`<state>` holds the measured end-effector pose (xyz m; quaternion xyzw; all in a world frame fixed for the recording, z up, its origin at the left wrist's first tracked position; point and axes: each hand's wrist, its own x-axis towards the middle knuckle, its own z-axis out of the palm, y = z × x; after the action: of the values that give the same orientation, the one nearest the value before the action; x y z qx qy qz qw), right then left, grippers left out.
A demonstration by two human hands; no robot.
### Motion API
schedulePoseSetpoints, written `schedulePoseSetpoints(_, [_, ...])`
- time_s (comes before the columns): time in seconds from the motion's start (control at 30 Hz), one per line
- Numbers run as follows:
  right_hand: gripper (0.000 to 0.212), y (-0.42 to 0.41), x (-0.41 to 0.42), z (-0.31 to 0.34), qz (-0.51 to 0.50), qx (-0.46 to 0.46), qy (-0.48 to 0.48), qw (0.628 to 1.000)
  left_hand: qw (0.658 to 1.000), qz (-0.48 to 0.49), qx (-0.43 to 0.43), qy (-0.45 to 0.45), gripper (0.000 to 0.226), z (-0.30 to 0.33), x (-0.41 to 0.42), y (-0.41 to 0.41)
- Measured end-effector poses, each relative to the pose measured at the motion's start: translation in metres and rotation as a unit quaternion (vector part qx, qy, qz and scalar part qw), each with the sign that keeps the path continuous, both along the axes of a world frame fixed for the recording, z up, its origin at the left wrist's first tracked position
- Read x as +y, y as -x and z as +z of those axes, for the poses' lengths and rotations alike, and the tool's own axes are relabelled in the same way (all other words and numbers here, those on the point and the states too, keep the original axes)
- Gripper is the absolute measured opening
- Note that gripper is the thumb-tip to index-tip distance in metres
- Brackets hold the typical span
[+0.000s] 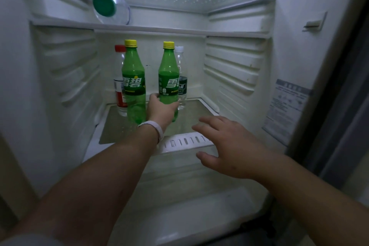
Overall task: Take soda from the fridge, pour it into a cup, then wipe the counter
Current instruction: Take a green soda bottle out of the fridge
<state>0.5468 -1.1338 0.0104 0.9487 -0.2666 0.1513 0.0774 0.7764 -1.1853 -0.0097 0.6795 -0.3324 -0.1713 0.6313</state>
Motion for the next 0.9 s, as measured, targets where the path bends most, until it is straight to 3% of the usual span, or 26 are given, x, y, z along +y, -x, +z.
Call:
schedulePoseSetpoints(0.37, [0.064,0.016,0.028,0.008,0.035,-0.017,0.006,0.999,0.996,-0.044,-0.073,0.032,0.047,0.006,0.057,0.019])
schedulePoseSetpoints(0.5, [0.065,0.024,0.043,0.017,0.045,-0.02,0.009,0.999,0.994,-0.055,-0.087,0.024,0.056,0.013,0.083,0.031])
schedulePoseSetpoints(0.73, [0.064,0.047,0.066,0.023,0.064,-0.033,0.015,0.997,0.992,-0.058,-0.106,0.032,0.035,0.017,0.126,0.053])
schedulePoseSetpoints(0.9, [0.076,0.064,0.084,0.022,0.084,-0.034,0.0,0.996,0.991,-0.045,-0.123,0.025,0.033,0.018,0.16,0.072])
